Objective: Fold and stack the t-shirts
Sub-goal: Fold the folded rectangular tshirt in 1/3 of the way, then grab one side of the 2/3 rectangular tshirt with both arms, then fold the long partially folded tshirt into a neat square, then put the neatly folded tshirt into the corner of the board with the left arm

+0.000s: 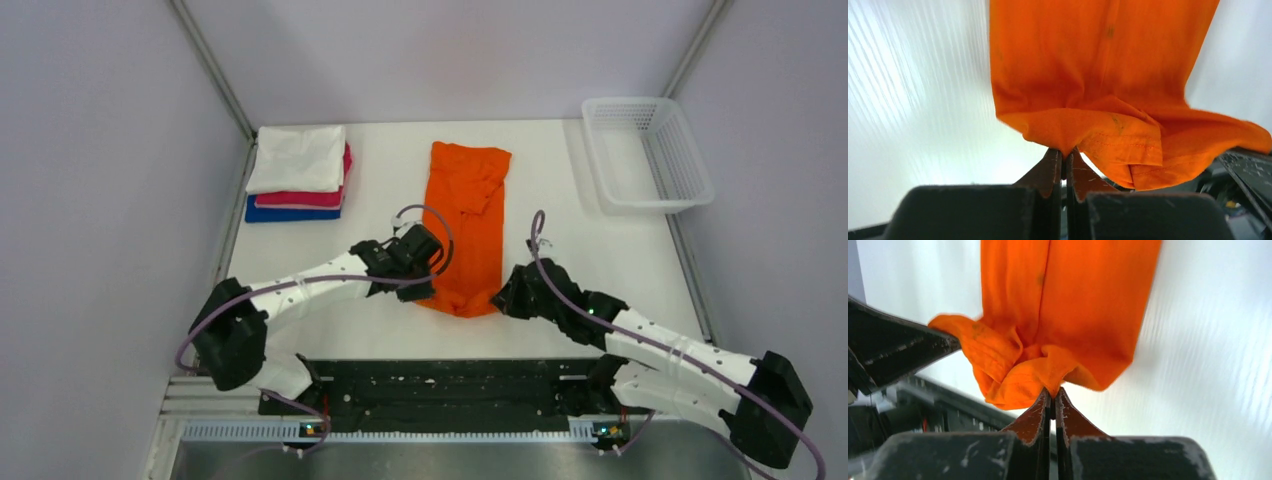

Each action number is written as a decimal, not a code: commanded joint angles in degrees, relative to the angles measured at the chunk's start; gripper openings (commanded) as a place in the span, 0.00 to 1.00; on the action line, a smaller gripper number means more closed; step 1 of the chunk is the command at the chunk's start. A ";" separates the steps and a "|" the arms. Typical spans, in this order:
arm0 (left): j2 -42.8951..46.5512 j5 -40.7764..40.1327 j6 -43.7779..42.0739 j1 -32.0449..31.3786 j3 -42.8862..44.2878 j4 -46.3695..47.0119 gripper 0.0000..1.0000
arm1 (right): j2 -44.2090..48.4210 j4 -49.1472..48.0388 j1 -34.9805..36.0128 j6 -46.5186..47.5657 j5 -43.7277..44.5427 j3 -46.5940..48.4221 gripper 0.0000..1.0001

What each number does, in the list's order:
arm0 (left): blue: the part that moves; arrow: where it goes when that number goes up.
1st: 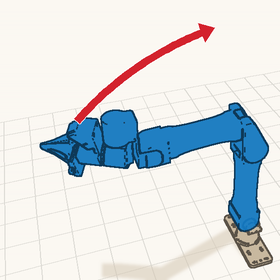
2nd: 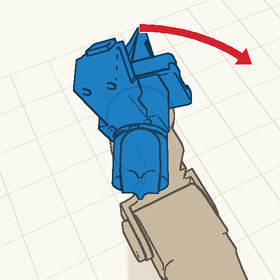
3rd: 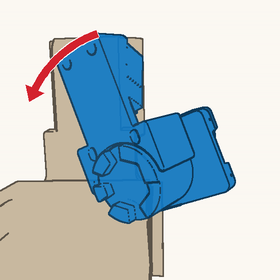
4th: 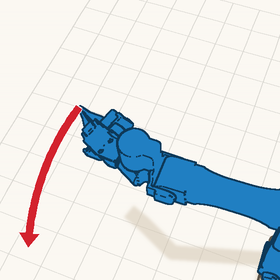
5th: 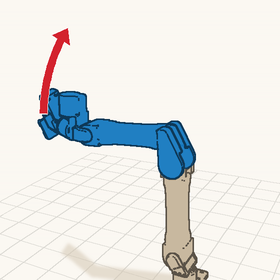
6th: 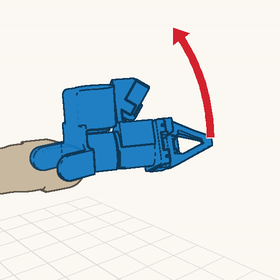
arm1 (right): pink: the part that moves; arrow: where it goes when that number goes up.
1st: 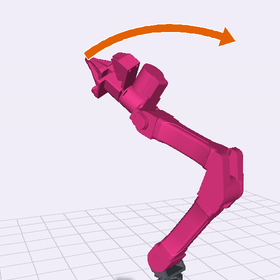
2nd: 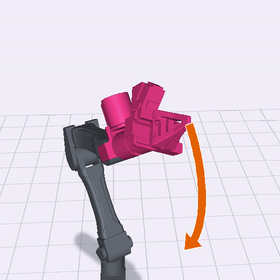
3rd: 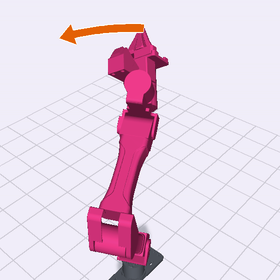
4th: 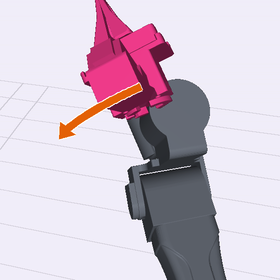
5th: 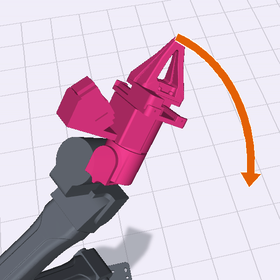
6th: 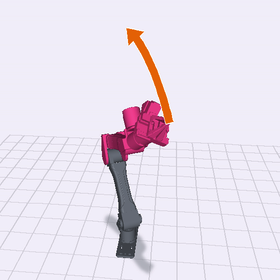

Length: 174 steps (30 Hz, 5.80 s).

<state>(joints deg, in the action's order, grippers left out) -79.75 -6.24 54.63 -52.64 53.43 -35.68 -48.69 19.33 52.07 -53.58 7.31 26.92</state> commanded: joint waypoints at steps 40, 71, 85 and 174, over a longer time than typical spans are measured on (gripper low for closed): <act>-41.20 18.30 -20.55 29.36 52.34 1.56 0.99 | -50.57 -27.31 -33.13 9.80 -9.35 35.52 0.79; -22.57 23.72 -15.29 26.20 8.39 13.37 0.53 | -33.40 -18.66 -21.89 7.44 -10.66 6.80 0.44; -22.47 17.74 -15.15 25.42 7.15 13.40 0.00 | -30.95 -19.45 -21.39 8.57 -11.23 5.40 0.00; -50.86 -22.03 -27.31 17.69 57.05 -15.41 0.00 | -2.37 1.06 -43.65 22.35 -15.97 10.89 0.99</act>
<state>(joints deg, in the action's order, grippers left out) -128.84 -6.79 29.69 -34.68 105.56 -42.46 -53.17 18.96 8.49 -33.91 -9.87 38.22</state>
